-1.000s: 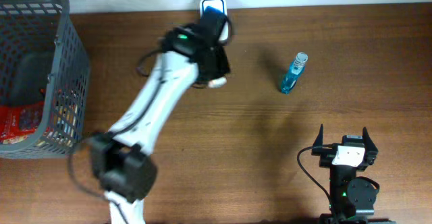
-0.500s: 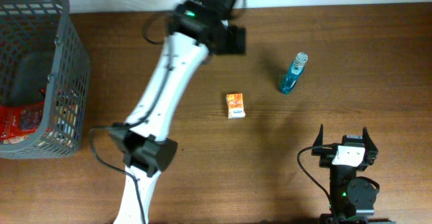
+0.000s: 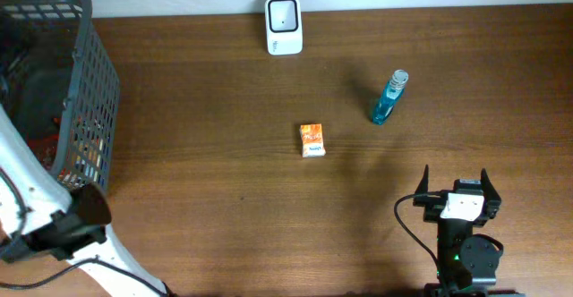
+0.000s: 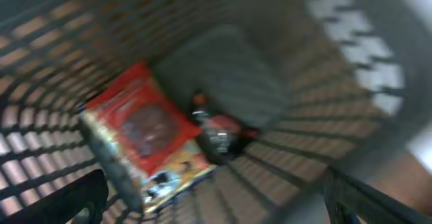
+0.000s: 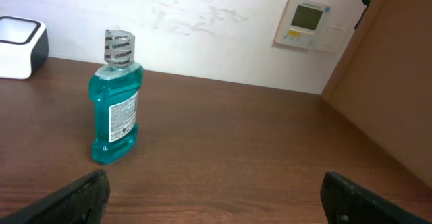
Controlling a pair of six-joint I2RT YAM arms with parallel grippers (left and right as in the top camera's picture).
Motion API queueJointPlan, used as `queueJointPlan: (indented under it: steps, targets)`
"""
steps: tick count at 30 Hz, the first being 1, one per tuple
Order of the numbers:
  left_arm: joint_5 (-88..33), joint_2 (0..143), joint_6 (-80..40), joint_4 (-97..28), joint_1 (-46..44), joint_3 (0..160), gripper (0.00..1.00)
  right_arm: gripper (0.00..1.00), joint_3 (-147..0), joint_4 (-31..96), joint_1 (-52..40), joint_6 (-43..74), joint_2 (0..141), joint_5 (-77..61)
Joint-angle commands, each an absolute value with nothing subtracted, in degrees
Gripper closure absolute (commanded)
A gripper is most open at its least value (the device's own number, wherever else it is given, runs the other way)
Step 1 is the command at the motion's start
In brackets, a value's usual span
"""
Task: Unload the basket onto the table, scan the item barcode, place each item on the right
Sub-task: 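Place the orange snack box on the table center, then grasp the red jerky bag in the basket with the left gripper, then carry the red jerky bag and drop it beside the snack box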
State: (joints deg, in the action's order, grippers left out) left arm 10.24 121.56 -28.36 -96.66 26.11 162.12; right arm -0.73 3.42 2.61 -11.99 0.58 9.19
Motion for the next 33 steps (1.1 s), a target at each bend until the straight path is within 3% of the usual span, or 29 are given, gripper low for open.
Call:
queueJointPlan:
  steps: [1,5,10,12,18,19,21,23,29,33]
  targets:
    - [18.15,121.49,-34.74,-89.36,32.34,145.69,0.01,0.02,-0.32,3.68,2.26,-11.79,0.21,9.69]
    - [15.22,121.49,-34.74,-77.21,33.34,122.98,0.01,0.01,-0.32,3.68,2.26,-11.77,0.21,9.69]
    - [15.25,121.49,-35.42,-67.37,33.01,107.48,0.0,0.01,-0.32,3.68,2.26,-11.79,0.21,9.69]
    - [15.44,121.54,-35.4,-63.79,33.01,103.39,0.13,0.01,-0.32,3.68,2.26,-11.77,0.21,9.69]
    - [21.89,121.54,-37.54,-58.52,33.17,94.45,0.16,0.01,-0.32,3.68,2.26,-11.77,0.21,9.69]
    - [21.89,121.54,-37.54,-58.5,33.17,94.41,0.24,0.01,-0.32,3.68,2.26,-11.77,0.21,9.72]
    - [21.87,121.47,-37.54,-58.52,33.17,94.63,0.58,0.02,-0.32,3.68,2.26,-11.77,0.21,9.69]
    - [21.63,121.45,-37.54,-59.66,33.17,97.14,0.78,0.02,-0.32,3.68,2.26,-11.77,0.21,9.69]
    - [12.73,118.63,-37.52,-69.49,33.17,114.32,1.0,0.02,-0.32,3.68,2.26,-11.77,0.21,9.72]
    - [-0.54,107.42,-37.56,-70.02,33.15,120.31,1.0,0.01,-0.32,3.68,2.26,-11.77,0.21,9.69]
